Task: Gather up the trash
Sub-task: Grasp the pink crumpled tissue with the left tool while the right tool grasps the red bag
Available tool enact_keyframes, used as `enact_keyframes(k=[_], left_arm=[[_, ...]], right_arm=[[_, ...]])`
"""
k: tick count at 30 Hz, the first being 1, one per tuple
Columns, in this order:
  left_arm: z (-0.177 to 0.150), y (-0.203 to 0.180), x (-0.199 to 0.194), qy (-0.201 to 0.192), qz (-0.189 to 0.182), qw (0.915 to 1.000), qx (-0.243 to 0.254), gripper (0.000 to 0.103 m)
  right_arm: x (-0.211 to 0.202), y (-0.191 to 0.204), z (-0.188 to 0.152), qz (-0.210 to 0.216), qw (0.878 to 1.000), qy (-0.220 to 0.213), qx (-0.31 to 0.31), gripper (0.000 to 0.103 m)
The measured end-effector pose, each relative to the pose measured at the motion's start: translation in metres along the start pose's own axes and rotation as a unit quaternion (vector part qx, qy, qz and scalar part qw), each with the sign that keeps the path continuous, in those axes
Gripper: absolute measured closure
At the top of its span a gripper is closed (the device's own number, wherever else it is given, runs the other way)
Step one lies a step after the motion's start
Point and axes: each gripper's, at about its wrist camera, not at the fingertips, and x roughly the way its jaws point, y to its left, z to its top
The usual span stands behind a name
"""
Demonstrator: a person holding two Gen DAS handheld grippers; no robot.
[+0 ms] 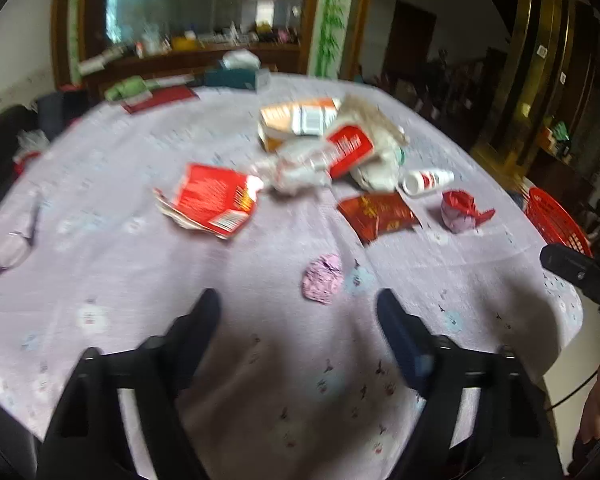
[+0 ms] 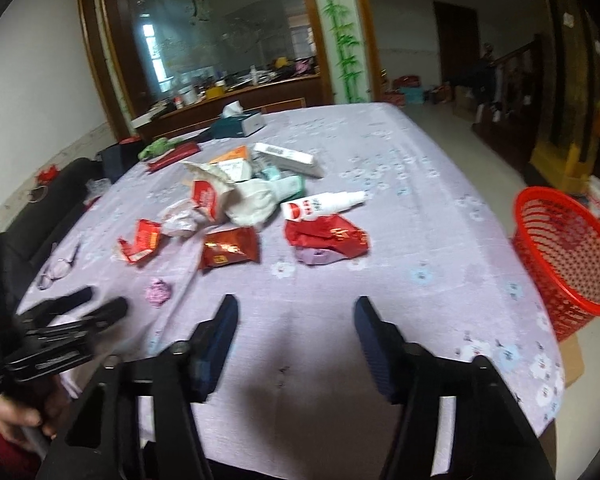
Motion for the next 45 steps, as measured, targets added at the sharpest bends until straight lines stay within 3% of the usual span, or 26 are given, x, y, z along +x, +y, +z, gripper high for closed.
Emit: enact_keyframes(k=[2,5,6,9,12,14,15,21,27,30,32,39,40,45], left_arm=[[0.002,-0.002,0.013,0.019,-0.005,0.9998,-0.001,0.036],[0.005,-0.009,0.029,0.042,-0.012,0.999,0.011,0.051],[0.005,-0.011,0.034,0.049,-0.009,0.9986,0.015,0.058],[0.008,-0.019,0.041,0.044,0.008,0.9983,0.037,0.067],[0.01,-0.02,0.045,0.04,0.014,0.9982,0.042,0.08],[0.012,-0.016,0.046,0.039,0.01,0.9986,0.035,0.08],[0.013,-0.014,0.046,0.039,0.007,0.9987,0.033,0.08],[0.015,-0.008,0.038,0.023,-0.014,0.9994,0.021,0.081],[0.017,-0.007,0.036,0.02,-0.028,0.9992,0.02,0.081],[0.016,-0.009,0.035,0.017,-0.03,0.9991,0.024,0.081],[0.017,-0.009,0.035,0.015,-0.032,0.9991,0.025,0.081],[0.018,-0.013,0.034,0.01,-0.036,0.9989,0.03,0.081],[0.019,-0.013,0.034,0.009,-0.036,0.9988,0.031,0.081],[0.02,-0.019,0.029,0.005,-0.04,0.9985,0.038,0.081]], right_arm=[[0.002,0.001,0.005,0.01,1.0,0.0,-0.008,0.049],[0.01,-0.004,0.014,0.036,0.999,0.016,-0.001,0.048],[0.014,-0.006,0.016,0.035,0.999,0.021,-0.002,0.048],[0.029,-0.012,0.024,0.003,1.0,0.028,-0.008,0.046],[0.046,-0.02,0.034,-0.004,0.999,0.042,-0.004,0.043],[0.054,-0.021,0.04,-0.005,0.999,0.045,-0.008,0.024],[0.058,-0.021,0.043,-0.007,0.999,0.043,-0.011,0.021],[0.091,-0.031,0.057,-0.005,0.997,0.078,0.012,0.02],[0.119,-0.033,0.058,-0.029,0.993,0.11,0.023,0.02],[0.119,-0.03,0.057,-0.045,0.994,0.099,0.016,0.031],[0.116,-0.032,0.057,-0.044,0.994,0.093,0.022,0.047],[0.104,-0.032,0.052,-0.028,0.996,0.074,0.031,0.062],[0.103,-0.032,0.051,-0.026,0.997,0.072,0.032,0.072],[0.088,-0.031,0.05,-0.017,0.998,0.052,0.035,0.073]])
